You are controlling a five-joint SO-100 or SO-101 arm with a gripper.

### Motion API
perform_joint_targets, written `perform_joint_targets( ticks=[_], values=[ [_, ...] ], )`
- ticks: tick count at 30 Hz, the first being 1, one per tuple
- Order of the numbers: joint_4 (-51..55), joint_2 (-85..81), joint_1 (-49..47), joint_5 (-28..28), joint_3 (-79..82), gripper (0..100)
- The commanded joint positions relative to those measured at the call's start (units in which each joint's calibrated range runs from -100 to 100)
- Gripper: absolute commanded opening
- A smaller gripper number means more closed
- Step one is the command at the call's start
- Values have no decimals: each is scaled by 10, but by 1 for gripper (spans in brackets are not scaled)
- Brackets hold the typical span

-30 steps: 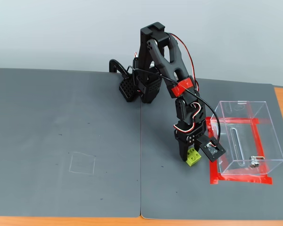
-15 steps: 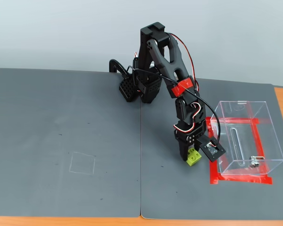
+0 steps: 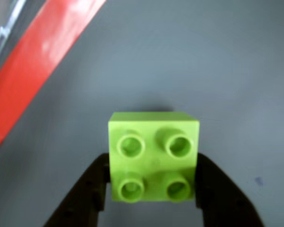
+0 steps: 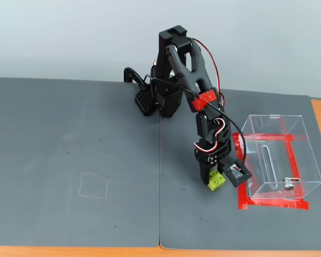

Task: Pick the green lego block and place it into the transparent box

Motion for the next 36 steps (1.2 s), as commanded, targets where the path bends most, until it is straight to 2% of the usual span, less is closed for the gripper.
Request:
perform_joint_targets(
  ticks=[1, 17, 31, 36],
  values=[
    [2, -69, 16, 3, -22, 12],
    [2, -224, -8, 5, -61, 12],
    [2, -228, -127, 5, -223, 12],
    [2, -228, -169, 4, -224, 12]
  ],
)
